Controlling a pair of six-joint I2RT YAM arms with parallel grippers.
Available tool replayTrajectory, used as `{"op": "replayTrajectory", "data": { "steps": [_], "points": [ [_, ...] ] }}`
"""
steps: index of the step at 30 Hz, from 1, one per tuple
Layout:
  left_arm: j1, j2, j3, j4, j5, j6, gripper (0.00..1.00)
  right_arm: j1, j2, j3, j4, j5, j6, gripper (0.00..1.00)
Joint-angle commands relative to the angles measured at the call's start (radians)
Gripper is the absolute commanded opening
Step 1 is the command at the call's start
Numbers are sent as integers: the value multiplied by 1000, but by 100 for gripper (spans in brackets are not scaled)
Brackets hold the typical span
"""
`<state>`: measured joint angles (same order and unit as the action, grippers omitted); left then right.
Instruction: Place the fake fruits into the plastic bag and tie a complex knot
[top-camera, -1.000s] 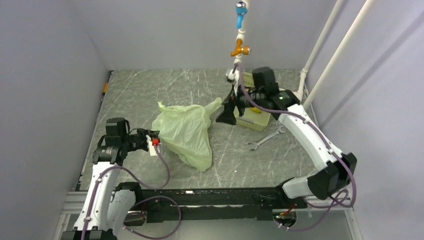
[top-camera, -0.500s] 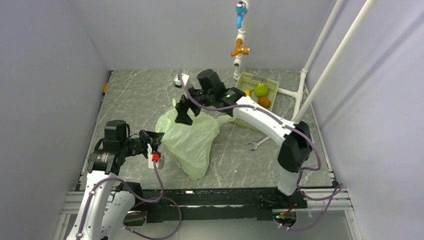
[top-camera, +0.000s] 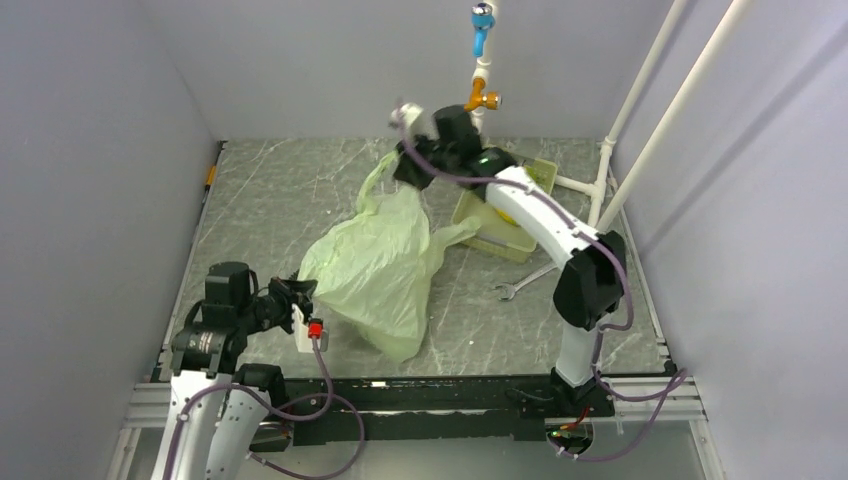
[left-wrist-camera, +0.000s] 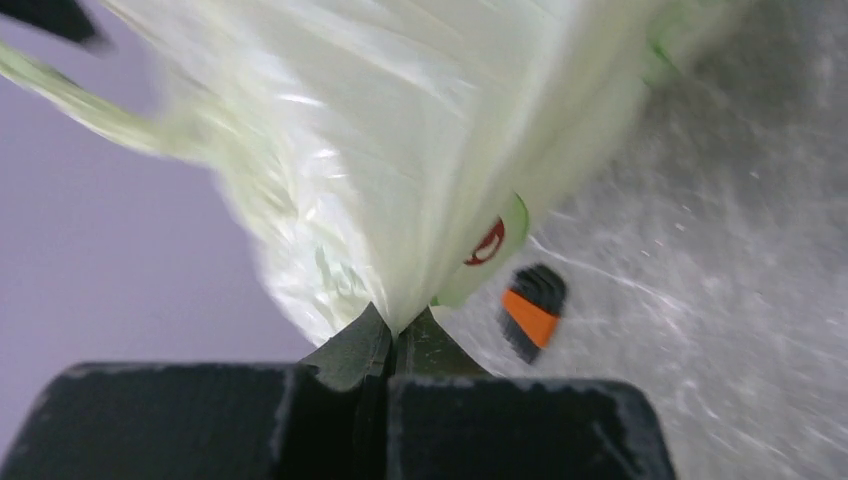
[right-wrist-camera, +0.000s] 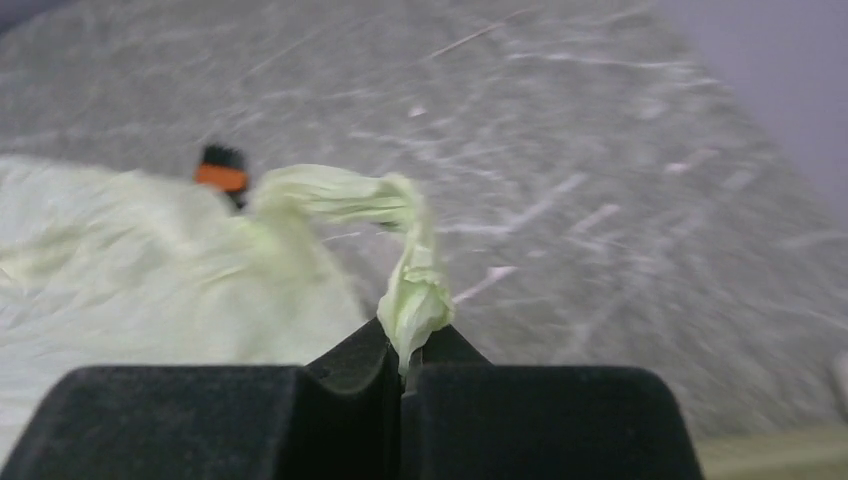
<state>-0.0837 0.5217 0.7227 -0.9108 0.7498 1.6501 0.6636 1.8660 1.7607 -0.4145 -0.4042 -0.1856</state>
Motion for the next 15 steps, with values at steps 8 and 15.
{"op": "replayTrajectory", "data": {
  "steps": [8, 15],
  "points": [
    [70, -168, -271, -43, -230, -80, 0, -394, -162, 100, 112, -210, 305, 0],
    [81, -94, -206, 106, -52, -397, 0, -298, -146, 53, 176, -303, 438, 0]
  ]
}}
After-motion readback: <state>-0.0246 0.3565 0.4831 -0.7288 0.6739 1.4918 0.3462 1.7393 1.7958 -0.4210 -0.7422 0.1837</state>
